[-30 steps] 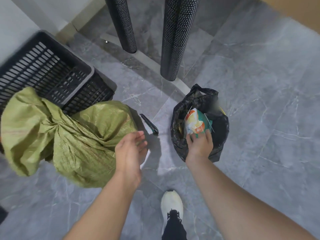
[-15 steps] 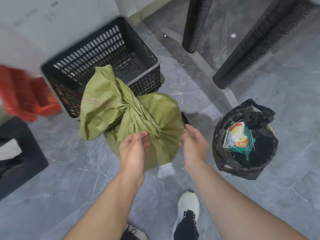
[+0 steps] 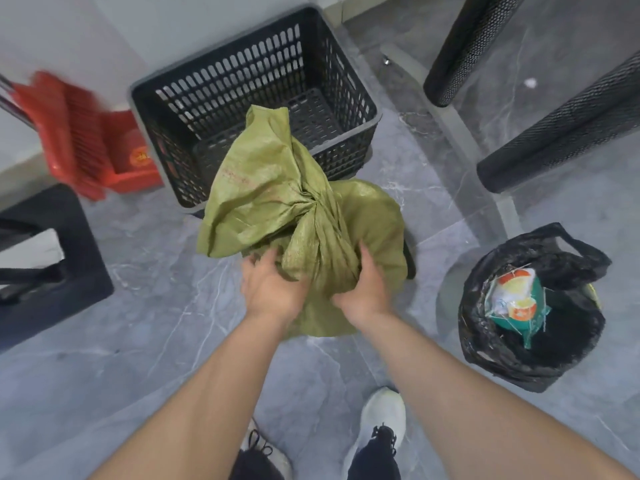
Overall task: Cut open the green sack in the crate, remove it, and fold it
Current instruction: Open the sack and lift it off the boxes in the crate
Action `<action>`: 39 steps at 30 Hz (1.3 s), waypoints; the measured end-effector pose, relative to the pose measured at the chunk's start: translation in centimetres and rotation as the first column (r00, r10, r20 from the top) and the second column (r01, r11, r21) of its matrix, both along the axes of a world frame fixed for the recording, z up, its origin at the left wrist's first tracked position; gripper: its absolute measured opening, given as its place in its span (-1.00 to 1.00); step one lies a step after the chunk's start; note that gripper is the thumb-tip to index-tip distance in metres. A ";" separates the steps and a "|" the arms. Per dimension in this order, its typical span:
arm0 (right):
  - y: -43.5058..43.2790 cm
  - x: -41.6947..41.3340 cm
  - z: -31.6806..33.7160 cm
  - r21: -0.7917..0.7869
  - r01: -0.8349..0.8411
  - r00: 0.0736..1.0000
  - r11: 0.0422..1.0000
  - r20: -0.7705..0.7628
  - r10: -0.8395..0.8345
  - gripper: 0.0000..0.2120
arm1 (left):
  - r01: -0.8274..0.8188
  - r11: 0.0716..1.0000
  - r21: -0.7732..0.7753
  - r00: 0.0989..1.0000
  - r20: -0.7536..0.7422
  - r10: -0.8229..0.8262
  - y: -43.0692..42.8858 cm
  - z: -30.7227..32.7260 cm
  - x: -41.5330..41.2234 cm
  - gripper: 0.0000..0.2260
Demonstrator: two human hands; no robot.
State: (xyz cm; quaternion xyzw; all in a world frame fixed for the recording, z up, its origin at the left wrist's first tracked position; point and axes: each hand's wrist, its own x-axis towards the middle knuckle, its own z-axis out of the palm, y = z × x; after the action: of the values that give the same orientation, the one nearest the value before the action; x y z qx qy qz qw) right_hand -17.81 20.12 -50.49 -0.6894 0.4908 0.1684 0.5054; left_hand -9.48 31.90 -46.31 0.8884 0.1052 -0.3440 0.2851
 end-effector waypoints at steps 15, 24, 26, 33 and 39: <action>0.7 2.3 7.0 -0.222 0.065 0.950 0.973 0.313 0.008 -0.79 | -0.233 0.894 -0.383 0.953 0.094 0.289 1.3 6.8 1.5 -0.92; 0.1 9.7 19.1 -0.356 0.015 0.960 0.934 0.268 0.086 -0.35 | -0.169 0.910 -0.379 0.925 0.259 0.279 1.8 15.7 7.3 -0.91; -0.2 12.5 20.9 -0.386 -0.005 0.968 0.923 0.230 0.101 -0.38 | -0.158 0.911 -0.382 0.926 0.263 0.271 1.8 16.8 9.3 -0.88; -1.5 22.7 23.3 -0.367 -0.071 0.993 0.927 0.064 0.101 -0.63 | -0.074 0.944 -0.321 0.925 0.333 0.186 1.2 17.2 18.4 -0.64; -2.3 30.2 22.6 -0.365 -0.046 0.997 0.930 0.042 0.066 -0.68 | -0.029 0.949 -0.314 0.921 0.360 0.147 0.4 15.5 25.7 -0.66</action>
State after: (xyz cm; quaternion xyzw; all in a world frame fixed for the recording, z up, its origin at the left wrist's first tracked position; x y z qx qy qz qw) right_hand 12.36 17.83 -27.87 -0.7890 0.4800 0.0704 0.3769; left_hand 16.25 32.27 -30.83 0.8780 0.0344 -0.1647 0.4481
